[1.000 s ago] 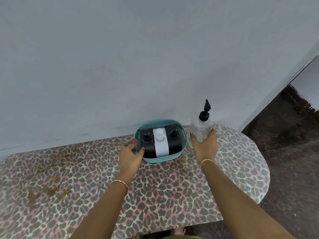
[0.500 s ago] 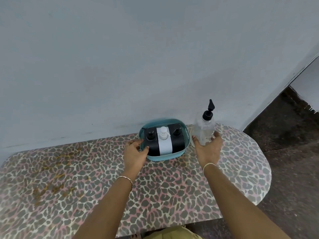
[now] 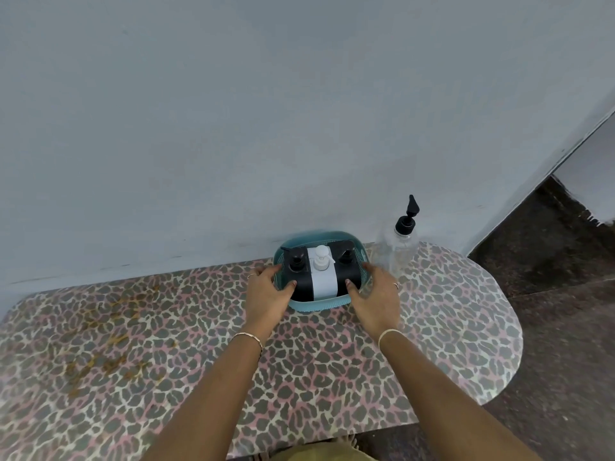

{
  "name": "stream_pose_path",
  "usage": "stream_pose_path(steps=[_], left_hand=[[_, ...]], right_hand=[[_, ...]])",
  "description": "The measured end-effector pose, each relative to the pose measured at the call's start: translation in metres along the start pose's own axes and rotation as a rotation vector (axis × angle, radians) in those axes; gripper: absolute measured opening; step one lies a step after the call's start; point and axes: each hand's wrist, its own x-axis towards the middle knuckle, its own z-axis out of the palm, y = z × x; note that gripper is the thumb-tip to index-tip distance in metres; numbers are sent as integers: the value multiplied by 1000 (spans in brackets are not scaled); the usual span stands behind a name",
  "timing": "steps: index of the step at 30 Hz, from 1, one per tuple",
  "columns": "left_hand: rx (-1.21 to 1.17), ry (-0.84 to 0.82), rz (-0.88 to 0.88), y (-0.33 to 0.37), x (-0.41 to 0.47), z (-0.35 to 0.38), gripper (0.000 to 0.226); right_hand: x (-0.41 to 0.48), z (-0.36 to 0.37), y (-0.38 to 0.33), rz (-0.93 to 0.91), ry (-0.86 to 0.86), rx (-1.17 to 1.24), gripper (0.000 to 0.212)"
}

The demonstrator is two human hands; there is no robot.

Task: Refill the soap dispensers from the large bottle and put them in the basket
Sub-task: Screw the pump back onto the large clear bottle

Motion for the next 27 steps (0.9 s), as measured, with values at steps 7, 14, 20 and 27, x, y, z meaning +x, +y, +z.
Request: stream_pose_path(steps=[7, 14, 20, 27], left_hand=[[29, -79, 2, 3, 3, -1, 49], [43, -80, 9, 6, 1, 0, 38], [29, -145, 35, 7, -6, -3, 46], [26, -149, 109, -9, -20, -11, 55]], right_hand=[[12, 8, -4, -43, -81, -95, 50], [14, 14, 1, -59, -89, -107, 50], [12, 11, 2, -70, -114, -122, 52], [-7, 5, -6, -31, -105, -123, 48]])
